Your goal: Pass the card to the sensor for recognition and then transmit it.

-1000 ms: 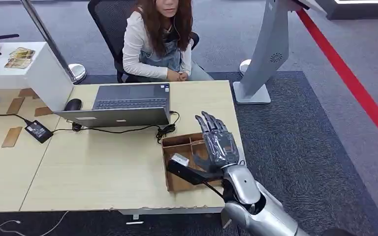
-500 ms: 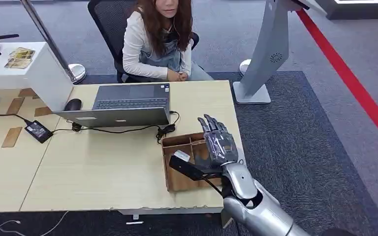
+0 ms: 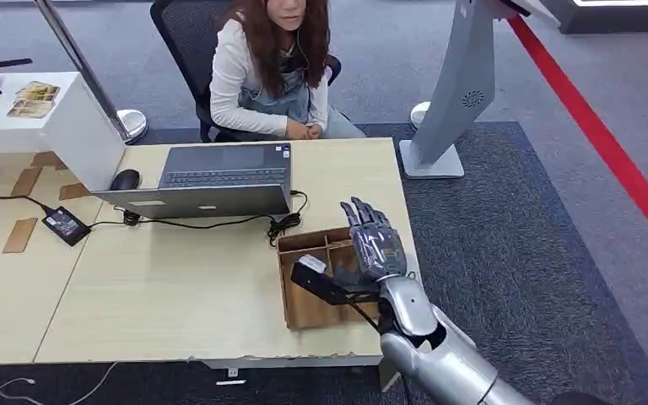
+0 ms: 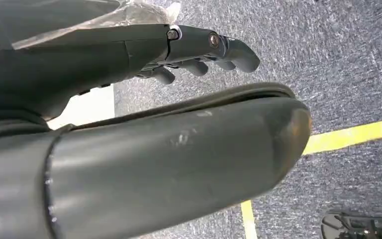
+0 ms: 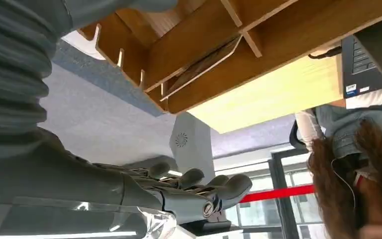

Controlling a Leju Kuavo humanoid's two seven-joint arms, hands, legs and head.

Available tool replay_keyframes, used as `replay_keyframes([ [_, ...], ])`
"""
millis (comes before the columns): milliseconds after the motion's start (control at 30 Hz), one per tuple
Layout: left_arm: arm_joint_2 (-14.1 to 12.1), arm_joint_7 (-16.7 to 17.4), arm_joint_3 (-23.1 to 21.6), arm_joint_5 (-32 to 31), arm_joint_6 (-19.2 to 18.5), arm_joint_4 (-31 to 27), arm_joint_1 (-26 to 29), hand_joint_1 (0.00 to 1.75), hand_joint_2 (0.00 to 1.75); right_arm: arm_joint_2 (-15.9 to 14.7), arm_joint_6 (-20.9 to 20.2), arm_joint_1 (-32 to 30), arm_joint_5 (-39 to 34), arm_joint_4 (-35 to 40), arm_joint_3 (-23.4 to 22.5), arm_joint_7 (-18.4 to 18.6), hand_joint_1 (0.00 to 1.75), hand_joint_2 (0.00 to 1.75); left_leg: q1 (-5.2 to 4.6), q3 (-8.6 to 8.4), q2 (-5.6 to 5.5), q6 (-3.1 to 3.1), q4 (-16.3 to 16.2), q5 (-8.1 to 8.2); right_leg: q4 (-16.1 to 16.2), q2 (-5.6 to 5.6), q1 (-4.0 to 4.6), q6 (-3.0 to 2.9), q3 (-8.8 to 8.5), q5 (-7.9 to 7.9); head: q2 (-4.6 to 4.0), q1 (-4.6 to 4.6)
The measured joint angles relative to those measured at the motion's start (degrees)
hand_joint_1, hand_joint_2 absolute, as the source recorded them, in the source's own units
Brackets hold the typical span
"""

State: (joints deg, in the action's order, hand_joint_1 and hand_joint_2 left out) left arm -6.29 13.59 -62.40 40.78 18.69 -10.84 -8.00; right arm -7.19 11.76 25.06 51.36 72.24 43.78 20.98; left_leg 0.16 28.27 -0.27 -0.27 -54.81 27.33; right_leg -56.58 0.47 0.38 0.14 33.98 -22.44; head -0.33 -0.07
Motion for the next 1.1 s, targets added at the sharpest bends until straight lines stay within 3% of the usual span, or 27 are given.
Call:
replay_keyframes([
  [400, 0.0, -0.2, 0.0, -0.2, -0.1, 0.0, 0.0, 0.00, 0.00, 1.1, 1.0, 0.9, 0.0, -1.4, 0.0, -0.5, 0.00, 1.75, 0.00, 0.00, 0.00, 0.00, 0.0, 0.00, 0.0, 0.00, 0.00, 0.00, 0.00, 0.00, 0.00, 0.00],
  [433, 0.0, -0.2, 0.0, -0.4, -0.1, 0.0, 0.0, 0.00, 0.00, 1.3, 1.0, 1.0, 0.0, -1.4, 0.0, -0.6, 0.00, 0.00, 0.00, 0.00, 0.00, 0.00, 0.0, 0.00, 0.0, 0.00, 0.00, 0.00, 0.00, 0.00, 0.00, 0.02],
  [1100, 0.0, 0.1, 0.0, -0.5, -0.2, 0.0, 0.0, 0.00, 0.00, 3.2, 0.9, 1.3, -0.4, -2.5, 0.0, -0.7, 0.00, 0.00, 0.00, 0.00, 0.00, 0.00, 0.0, 0.00, 0.0, 0.00, 0.00, 0.00, 0.00, 0.00, 0.00, 0.00],
])
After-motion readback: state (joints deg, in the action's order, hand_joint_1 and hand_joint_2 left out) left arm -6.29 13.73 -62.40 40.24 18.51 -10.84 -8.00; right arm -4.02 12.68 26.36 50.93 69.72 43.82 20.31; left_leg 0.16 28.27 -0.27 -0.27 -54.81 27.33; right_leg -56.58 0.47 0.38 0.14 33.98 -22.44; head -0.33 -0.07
